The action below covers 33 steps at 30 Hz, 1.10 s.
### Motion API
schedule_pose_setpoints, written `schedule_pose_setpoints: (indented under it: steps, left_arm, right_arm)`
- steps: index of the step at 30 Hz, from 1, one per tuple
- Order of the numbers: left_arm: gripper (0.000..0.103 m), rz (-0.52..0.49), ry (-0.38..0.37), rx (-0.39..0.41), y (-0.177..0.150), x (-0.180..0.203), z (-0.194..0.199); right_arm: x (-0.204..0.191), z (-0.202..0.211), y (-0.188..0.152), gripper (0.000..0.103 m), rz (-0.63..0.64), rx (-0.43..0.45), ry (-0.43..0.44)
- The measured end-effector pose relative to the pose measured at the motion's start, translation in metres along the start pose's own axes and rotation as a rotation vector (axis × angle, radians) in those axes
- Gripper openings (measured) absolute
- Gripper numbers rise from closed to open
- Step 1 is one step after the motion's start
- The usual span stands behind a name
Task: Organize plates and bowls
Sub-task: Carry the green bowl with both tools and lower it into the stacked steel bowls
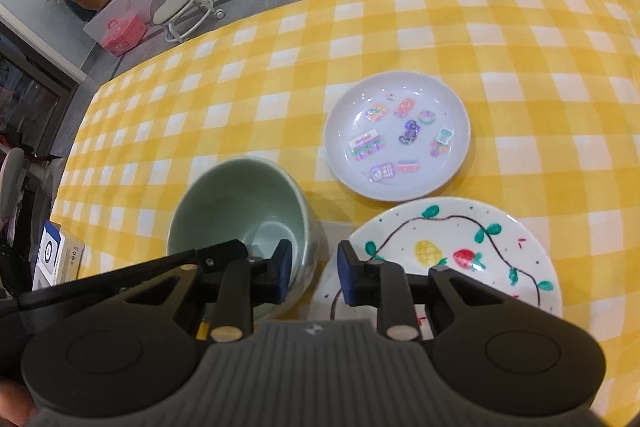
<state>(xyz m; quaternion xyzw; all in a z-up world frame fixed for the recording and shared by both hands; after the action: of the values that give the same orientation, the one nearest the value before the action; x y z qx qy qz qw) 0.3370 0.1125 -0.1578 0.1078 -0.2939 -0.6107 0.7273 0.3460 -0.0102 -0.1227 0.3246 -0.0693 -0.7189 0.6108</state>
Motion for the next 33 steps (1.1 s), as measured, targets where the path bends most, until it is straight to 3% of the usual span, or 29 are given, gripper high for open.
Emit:
schedule_pose_setpoints:
  steps: [3, 15, 33]
  left_arm:
    - [0.013, 0.018, 0.0, 0.003, 0.0, -0.001, 0.001]
    - [0.01, 0.007, 0.012, 0.04, 0.0, -0.001, 0.017]
    - [0.01, 0.008, -0.008, 0.088, -0.024, 0.027, 0.109]
  right_arm:
    - [-0.004, -0.001, -0.001, 0.012, -0.002, -0.001, 0.021]
    - [-0.007, 0.005, -0.009, 0.009, -0.031, -0.003, 0.023]
    - [-0.004, 0.111, -0.023, 0.007, -0.082, 0.05, 0.093]
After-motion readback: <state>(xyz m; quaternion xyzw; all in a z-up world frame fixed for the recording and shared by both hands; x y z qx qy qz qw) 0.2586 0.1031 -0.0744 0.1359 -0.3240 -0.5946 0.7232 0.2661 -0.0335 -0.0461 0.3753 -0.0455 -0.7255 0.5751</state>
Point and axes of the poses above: each gripper's, at about its wrist camera, not at the fingertips, and z roughly against the way its jaws point, x to its right, y to its top, the point moved 9 cm from there along -z, roughly the way its jaws point, and after that the axes turned 12 degrees about x, right-handed, at the moved point
